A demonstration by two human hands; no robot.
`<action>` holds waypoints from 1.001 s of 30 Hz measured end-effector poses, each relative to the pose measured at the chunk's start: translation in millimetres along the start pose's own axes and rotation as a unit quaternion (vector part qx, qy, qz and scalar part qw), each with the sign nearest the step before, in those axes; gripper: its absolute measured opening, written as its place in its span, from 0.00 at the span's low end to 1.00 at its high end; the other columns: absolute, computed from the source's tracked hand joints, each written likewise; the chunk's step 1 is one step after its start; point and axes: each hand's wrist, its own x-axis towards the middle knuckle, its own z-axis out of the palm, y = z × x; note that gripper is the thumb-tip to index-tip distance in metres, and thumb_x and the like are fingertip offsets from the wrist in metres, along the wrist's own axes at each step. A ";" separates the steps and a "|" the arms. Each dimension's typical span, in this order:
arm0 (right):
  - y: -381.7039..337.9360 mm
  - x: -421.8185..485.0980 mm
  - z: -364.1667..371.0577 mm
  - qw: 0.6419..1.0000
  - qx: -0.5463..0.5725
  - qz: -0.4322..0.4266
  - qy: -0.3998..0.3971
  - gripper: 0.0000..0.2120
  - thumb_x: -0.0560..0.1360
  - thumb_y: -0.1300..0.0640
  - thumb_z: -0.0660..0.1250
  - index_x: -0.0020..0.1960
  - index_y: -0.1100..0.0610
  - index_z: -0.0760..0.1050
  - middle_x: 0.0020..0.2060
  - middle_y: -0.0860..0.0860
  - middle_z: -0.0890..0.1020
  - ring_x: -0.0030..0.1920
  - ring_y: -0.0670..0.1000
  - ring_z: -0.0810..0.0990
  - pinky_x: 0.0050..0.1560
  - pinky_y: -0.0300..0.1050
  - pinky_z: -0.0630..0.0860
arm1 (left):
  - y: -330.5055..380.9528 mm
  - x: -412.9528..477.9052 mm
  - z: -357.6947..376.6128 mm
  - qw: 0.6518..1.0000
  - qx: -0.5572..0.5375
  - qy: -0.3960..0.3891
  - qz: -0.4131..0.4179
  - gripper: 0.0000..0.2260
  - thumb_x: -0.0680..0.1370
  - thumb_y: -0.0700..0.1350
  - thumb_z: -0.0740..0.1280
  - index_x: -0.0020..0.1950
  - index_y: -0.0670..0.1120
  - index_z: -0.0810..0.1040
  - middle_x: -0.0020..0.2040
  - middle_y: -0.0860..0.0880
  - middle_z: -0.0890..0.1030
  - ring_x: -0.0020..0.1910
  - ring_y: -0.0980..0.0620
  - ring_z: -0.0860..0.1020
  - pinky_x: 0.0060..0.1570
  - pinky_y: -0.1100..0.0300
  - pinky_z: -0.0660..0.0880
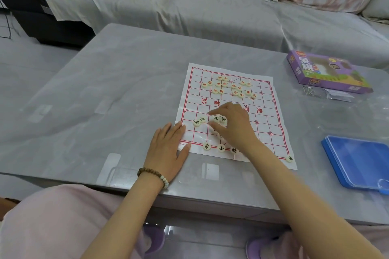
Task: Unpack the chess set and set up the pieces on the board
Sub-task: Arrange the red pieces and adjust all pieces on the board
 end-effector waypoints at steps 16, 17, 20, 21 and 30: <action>-24.8 -6.3 -5.4 0.989 0.038 -0.135 -0.057 0.12 0.74 0.48 0.68 0.56 0.48 0.79 0.50 0.45 0.81 0.51 0.46 0.75 0.57 0.40 0.62 | -5.3 -0.8 -2.6 0.999 -0.036 0.029 -0.027 0.22 0.81 0.52 0.52 0.75 0.52 0.54 0.76 0.55 0.55 0.75 0.53 0.49 0.67 0.63 0.42; -27.3 -10.3 -3.2 0.986 0.033 -0.151 -0.068 0.12 0.74 0.48 0.67 0.56 0.48 0.79 0.50 0.44 0.81 0.52 0.45 0.75 0.57 0.39 0.61 | -5.5 -1.1 -3.6 0.998 -0.037 0.032 -0.028 0.22 0.81 0.52 0.52 0.75 0.52 0.55 0.75 0.55 0.56 0.75 0.53 0.50 0.68 0.63 0.43; -28.8 -17.2 2.8 0.980 -0.015 -0.175 -0.092 0.12 0.75 0.49 0.66 0.58 0.47 0.78 0.52 0.44 0.80 0.55 0.46 0.73 0.60 0.39 0.56 | -5.4 -3.2 -5.1 0.998 -0.035 0.030 -0.032 0.22 0.81 0.52 0.52 0.75 0.53 0.55 0.75 0.55 0.56 0.75 0.53 0.50 0.69 0.61 0.44; -27.9 -19.0 4.5 0.979 -0.023 -0.175 -0.101 0.12 0.75 0.49 0.65 0.58 0.47 0.78 0.52 0.45 0.79 0.55 0.47 0.72 0.62 0.40 0.56 | -5.6 -4.3 -5.4 0.998 -0.033 0.030 -0.034 0.22 0.81 0.52 0.52 0.75 0.53 0.55 0.75 0.55 0.56 0.75 0.52 0.50 0.70 0.61 0.44; -26.8 -34.4 25.7 0.994 -0.013 -0.097 0.040 0.16 0.68 0.40 0.70 0.46 0.51 0.79 0.44 0.47 0.79 0.48 0.49 0.74 0.53 0.39 0.60 | -3.5 -5.1 -7.1 0.998 -0.032 0.036 -0.034 0.21 0.81 0.52 0.53 0.74 0.52 0.57 0.75 0.54 0.57 0.75 0.51 0.50 0.71 0.59 0.46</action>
